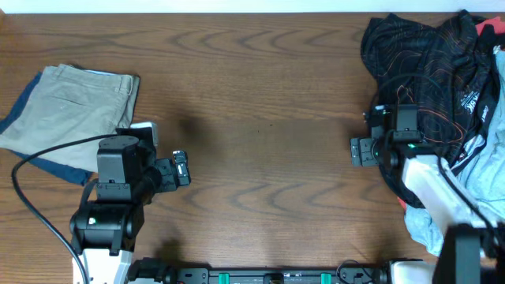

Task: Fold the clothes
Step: 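Move right gripper to the black shirt's edge and grasp it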

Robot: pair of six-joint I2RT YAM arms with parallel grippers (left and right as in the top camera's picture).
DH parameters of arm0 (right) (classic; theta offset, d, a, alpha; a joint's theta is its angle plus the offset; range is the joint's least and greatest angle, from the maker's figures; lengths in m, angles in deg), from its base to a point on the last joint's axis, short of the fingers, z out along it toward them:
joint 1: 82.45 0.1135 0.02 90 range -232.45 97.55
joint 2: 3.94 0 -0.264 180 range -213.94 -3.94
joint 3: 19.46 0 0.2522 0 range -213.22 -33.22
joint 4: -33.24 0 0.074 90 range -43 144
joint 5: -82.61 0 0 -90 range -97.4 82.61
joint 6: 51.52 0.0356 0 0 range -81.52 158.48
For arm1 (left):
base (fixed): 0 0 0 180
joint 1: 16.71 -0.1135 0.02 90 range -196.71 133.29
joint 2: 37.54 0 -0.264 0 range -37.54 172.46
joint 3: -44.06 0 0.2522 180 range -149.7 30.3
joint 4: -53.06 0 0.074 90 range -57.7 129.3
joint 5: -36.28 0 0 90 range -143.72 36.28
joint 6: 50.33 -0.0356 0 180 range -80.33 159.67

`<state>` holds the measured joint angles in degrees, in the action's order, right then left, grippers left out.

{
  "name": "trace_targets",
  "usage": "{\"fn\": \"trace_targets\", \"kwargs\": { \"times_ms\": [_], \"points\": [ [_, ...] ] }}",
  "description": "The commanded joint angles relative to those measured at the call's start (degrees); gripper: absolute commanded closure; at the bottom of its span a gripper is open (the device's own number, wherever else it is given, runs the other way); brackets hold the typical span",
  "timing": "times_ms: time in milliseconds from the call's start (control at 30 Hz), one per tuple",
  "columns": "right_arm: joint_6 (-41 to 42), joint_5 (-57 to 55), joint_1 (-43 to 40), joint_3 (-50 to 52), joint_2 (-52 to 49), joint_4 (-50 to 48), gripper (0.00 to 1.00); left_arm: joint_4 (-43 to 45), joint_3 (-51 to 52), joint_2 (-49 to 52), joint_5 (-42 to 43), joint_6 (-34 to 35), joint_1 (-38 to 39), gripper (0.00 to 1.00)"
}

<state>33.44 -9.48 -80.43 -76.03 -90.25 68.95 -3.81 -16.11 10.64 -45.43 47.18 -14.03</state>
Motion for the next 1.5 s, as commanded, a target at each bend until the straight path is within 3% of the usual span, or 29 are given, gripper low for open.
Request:
{"fn": "trace_targets", "kwargs": {
  "times_ms": [0,167,300,400,567,700,833,1167,1467],
  "points": [
    [-0.15,-2.62,0.5,-0.96,-4.2,-0.39,0.15,-0.11,-0.85,0.39,0.26,0.28,0.15,0.02],
    [-0.09,-6.32,0.28,-0.96,-8.83,-0.33,0.21,-0.11,-0.85,0.42,0.26,0.28,0.15,0.02],
    [3.3,-11.5,0.24,-0.96,-10.49,-0.15,0.12,-0.13,-0.85,0.42,0.26,0.28,0.15,0.02],
    [3.28,-11.21,0.24,-0.96,-10.47,-0.33,0.15,-0.13,-0.85,0.42,0.26,0.26,0.15,0.02],
    [3.3,-10.97,0.24,-0.96,-10.47,1.79,0.51,-0.13,-0.85,0.42,0.26,0.26,0.15,0.02],
    [3.3,-11.02,0.24,-0.96,-10.47,3.96,0.59,-0.13,-0.85,0.42,0.26,0.26,0.15,0.02],
    [5.09,-10.97,0.24,-0.96,-10.47,5.31,0.99,-0.13,-0.85,0.42,0.26,0.26,0.15,0.02],
    [5.44,-8.09,0.15,-2.51,-9.01,7.98,0.99,-0.13,-0.85,0.42,0.26,0.26,0.15,0.02],
    [5.4,-4.68,0.2,-4.46,-0.37,12.15,0.99,-0.13,-0.85,0.42,0.26,0.26,0.15,0.02]
  ]
}}
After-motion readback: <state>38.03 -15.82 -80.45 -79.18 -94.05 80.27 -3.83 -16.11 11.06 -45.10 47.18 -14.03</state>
